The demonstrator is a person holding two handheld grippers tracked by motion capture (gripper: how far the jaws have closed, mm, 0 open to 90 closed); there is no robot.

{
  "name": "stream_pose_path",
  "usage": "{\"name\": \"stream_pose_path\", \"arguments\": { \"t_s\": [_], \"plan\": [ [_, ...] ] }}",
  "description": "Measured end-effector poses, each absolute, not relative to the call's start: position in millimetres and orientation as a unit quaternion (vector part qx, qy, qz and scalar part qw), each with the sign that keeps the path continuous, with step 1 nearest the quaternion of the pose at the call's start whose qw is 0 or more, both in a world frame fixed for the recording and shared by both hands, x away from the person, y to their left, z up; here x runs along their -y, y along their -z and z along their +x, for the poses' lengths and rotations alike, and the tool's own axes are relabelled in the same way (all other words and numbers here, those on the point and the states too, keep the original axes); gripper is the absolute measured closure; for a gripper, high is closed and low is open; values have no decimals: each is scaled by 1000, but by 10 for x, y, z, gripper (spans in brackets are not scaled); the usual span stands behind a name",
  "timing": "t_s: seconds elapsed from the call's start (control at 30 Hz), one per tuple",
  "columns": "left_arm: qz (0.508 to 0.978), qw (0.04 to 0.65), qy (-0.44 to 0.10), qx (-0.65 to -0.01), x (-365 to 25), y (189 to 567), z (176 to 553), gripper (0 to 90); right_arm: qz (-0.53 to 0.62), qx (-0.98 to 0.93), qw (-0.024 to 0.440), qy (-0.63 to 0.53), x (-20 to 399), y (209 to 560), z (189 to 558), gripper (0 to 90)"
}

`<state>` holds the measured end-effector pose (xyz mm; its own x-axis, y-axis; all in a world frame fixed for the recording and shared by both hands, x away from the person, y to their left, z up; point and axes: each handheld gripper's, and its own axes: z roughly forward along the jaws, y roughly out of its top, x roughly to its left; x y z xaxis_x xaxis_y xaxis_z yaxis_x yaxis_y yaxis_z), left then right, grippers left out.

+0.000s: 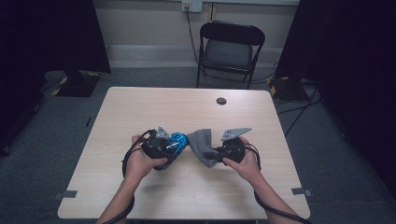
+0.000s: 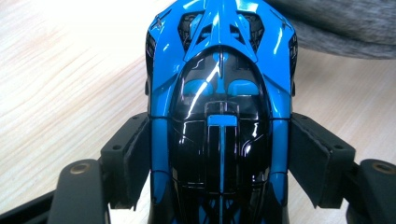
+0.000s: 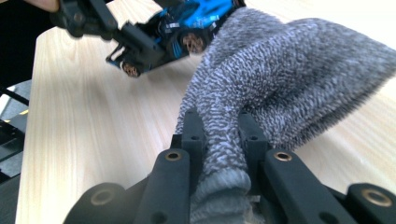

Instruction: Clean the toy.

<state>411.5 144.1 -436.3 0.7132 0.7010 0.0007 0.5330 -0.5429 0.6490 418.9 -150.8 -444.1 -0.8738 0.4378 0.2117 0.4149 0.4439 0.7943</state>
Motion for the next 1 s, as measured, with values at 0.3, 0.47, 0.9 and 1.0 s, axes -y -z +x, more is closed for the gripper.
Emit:
{"name": "stream_pose_path", "arguments": {
  "t_s": [0.3,0.47,0.9,1.0],
  "plan": [
    [868,322,-129,-355,-1434,4356,4103,282,298,-832,38,-467,1733,4415,4242,771],
    [875,325,-125,-336,-1303,4330,4054,281,304,-831,56,-463,1651,4329,4362,771],
    [882,320,-121,-325,-1247,4355,4030,281,267,-847,37,-458,1311,4257,4430,770],
    [881,316,-123,-330,-1269,4364,4040,281,262,-848,31,-460,1311,4282,4406,770]
  ]
}}
